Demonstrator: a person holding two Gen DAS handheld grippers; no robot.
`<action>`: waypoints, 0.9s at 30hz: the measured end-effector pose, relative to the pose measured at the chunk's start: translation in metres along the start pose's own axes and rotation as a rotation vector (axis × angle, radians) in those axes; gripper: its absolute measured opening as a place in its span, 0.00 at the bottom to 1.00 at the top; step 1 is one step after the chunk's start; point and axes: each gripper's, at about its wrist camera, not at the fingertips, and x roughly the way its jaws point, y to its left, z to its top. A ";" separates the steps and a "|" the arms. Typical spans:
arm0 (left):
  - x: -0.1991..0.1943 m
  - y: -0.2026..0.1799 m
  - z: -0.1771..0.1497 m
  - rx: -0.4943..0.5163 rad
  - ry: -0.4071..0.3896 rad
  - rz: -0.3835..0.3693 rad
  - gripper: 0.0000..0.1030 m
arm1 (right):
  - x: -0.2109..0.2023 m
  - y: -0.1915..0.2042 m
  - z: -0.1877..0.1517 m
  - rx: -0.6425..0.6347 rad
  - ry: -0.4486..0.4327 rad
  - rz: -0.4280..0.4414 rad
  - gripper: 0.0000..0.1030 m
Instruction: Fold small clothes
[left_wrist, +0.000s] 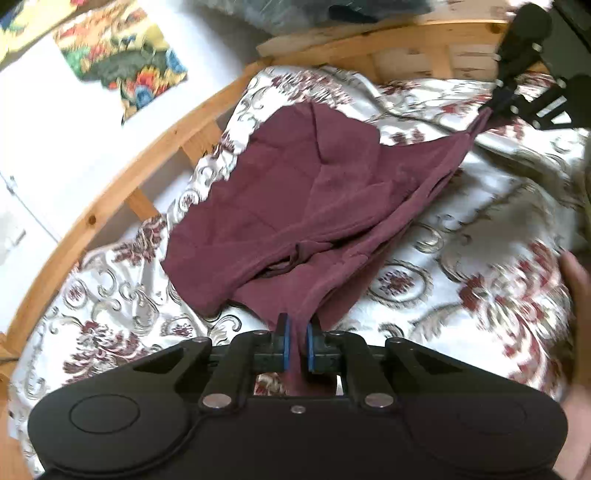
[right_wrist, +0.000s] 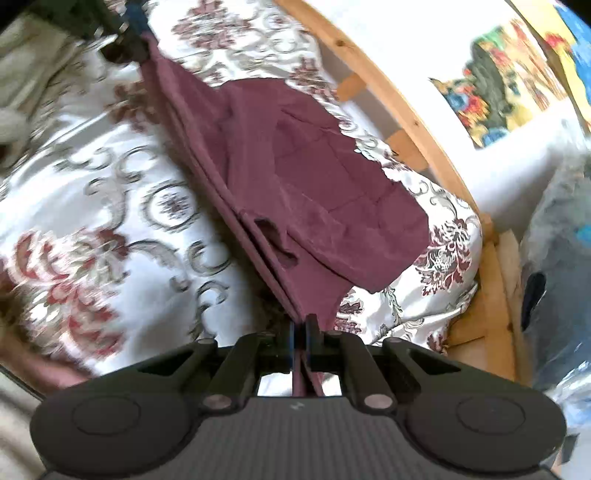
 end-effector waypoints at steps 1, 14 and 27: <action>-0.010 -0.003 -0.003 0.015 -0.001 -0.003 0.08 | -0.011 0.006 0.002 -0.026 0.009 0.014 0.06; -0.090 -0.021 -0.065 -0.273 0.007 -0.119 0.09 | -0.070 0.060 -0.007 -0.087 0.003 0.110 0.06; -0.021 0.087 0.027 -0.555 -0.110 0.115 0.09 | 0.035 -0.026 0.053 0.031 -0.237 -0.414 0.07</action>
